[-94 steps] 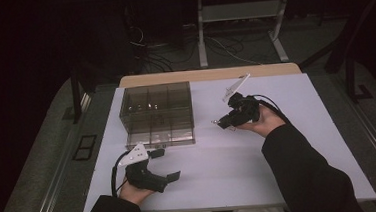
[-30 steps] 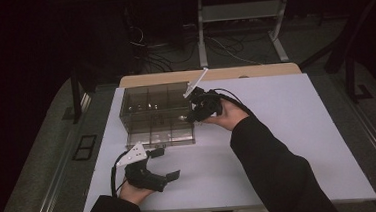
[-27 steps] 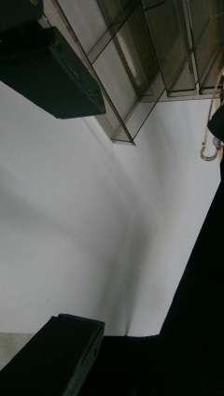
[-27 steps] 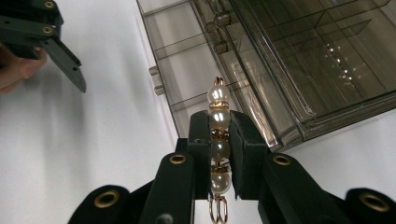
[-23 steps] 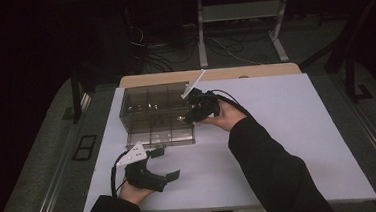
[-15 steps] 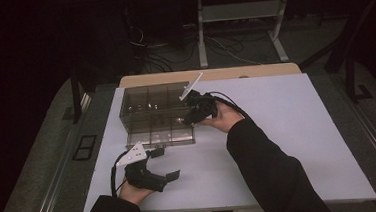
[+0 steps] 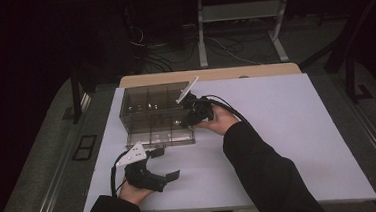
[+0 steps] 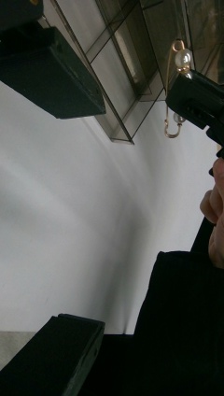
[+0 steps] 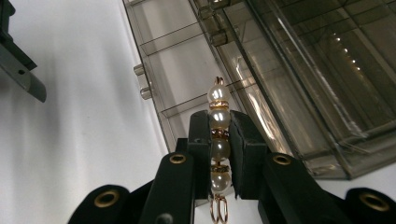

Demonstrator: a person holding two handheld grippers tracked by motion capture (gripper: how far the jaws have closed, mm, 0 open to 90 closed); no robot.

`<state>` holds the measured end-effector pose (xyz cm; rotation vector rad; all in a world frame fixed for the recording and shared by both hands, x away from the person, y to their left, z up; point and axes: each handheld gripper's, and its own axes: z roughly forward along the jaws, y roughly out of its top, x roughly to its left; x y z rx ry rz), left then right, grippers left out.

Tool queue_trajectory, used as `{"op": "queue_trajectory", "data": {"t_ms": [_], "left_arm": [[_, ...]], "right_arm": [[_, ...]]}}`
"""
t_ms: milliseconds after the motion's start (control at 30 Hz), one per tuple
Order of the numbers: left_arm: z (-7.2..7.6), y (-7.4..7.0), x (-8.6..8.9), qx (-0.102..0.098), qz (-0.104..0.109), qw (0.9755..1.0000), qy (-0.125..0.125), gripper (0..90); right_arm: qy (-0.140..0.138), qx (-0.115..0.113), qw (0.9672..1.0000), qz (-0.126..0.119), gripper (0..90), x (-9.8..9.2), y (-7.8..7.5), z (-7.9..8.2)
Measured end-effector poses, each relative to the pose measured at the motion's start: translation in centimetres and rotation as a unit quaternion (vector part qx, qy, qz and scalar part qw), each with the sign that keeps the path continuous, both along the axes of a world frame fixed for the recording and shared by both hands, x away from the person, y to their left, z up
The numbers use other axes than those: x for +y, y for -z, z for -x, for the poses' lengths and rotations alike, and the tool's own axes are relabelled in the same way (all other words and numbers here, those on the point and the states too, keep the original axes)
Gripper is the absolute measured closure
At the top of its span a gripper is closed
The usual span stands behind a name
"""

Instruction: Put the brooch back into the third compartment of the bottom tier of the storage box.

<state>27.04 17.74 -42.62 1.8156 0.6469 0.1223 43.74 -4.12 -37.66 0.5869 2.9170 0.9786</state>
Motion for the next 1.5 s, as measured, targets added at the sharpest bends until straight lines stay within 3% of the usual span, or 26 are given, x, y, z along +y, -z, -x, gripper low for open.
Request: {"op": "queue_trajectory", "data": {"t_ms": [1500], "left_arm": [[0.0,0.0,-0.1,0.004,-0.001,1.0000,0.005,0.0]], "right_arm": [[0.012,0.027,0.9994,0.020,78.5,1.9,4.7,-0.2]]}}
